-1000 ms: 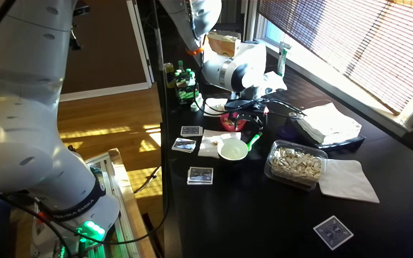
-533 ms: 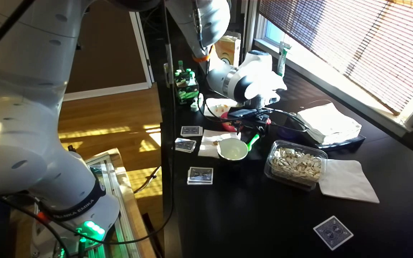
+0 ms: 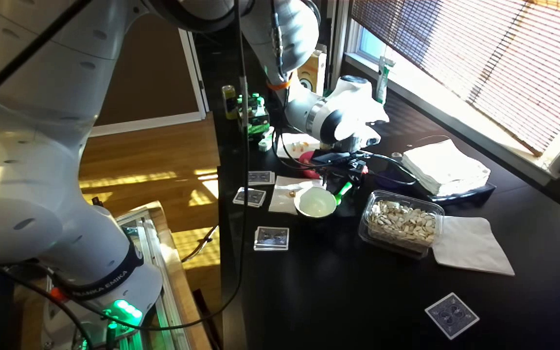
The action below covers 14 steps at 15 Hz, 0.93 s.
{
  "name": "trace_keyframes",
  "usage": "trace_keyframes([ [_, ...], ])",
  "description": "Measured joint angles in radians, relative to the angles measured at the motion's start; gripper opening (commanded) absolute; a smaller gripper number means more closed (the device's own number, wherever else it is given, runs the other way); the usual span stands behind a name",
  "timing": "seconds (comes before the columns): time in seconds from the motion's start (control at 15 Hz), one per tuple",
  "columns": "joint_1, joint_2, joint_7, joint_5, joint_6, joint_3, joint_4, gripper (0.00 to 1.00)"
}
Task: Use the green spoon to take out some of the contents in the pink bowl and put them in the white bowl.
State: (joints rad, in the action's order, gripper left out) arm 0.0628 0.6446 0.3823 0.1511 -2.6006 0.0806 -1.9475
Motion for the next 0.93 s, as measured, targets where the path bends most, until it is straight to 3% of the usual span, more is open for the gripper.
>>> trace_keyframes([
  [0.07,0.000,0.005,0.000,-0.001,0.000,0.001,0.006,0.84],
  [0.13,0.001,0.010,0.000,-0.001,0.000,0.002,0.011,0.68],
  [0.33,0.003,0.021,0.000,-0.003,0.000,0.002,0.025,0.44],
  [0.8,0.007,0.029,0.000,-0.004,0.001,0.004,0.042,0.35],
  [0.93,0.007,0.029,0.000,-0.004,0.001,0.004,0.042,0.22],
])
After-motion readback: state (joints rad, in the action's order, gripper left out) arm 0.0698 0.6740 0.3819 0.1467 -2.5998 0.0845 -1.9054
